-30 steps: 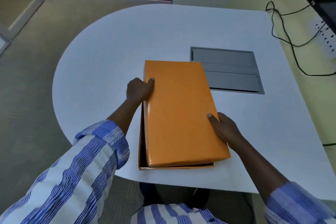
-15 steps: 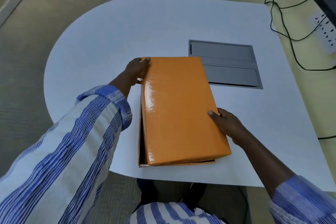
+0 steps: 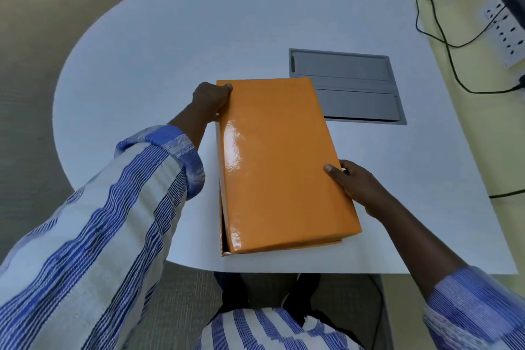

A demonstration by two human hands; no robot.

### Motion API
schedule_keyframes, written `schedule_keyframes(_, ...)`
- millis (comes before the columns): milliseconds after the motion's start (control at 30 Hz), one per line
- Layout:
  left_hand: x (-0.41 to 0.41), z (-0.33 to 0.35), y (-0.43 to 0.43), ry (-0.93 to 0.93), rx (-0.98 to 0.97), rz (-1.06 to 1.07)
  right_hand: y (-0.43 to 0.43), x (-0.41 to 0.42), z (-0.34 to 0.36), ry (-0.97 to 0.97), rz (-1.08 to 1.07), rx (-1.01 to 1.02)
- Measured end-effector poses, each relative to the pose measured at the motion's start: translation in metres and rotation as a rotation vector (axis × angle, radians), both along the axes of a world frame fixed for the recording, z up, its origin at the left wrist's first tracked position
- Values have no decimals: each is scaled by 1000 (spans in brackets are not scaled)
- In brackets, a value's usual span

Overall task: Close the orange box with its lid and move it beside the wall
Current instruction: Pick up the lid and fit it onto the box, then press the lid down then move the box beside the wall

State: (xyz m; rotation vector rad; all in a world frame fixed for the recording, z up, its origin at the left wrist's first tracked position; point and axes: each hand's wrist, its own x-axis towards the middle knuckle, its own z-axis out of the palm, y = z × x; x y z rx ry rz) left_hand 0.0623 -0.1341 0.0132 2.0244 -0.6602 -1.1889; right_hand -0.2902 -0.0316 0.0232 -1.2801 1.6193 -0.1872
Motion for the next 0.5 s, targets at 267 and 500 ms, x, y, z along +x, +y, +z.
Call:
schedule_keyframes(267, -16, 9, 91, -4, 187, -257, 32, -15, -1, 12, -94, 82)
schedule_keyframes(500, -38, 16, 210, -48, 264, -448, 60, -38, -3, -178, -16, 214)
